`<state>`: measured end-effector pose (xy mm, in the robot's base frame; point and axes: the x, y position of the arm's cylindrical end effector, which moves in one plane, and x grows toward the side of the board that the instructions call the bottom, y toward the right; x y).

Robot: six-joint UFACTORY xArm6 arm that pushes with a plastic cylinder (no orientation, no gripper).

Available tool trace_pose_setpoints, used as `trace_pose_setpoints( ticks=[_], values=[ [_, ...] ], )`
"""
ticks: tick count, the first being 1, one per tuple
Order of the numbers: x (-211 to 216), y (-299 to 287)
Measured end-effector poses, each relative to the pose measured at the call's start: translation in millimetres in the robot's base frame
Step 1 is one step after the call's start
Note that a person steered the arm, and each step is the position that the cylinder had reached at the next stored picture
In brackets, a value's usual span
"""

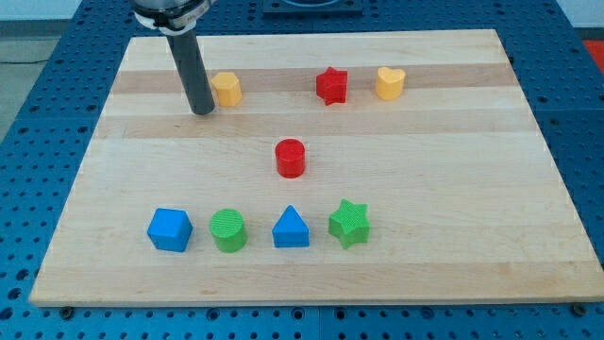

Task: Move the yellow hexagon to the left of the red star

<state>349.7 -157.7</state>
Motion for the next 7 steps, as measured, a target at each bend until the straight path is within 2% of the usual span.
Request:
trace_pose_setpoints(
  ticks=[4, 7],
  values=[
    [-21.6, -16.4],
    [-38.6, 3.2]
  ],
)
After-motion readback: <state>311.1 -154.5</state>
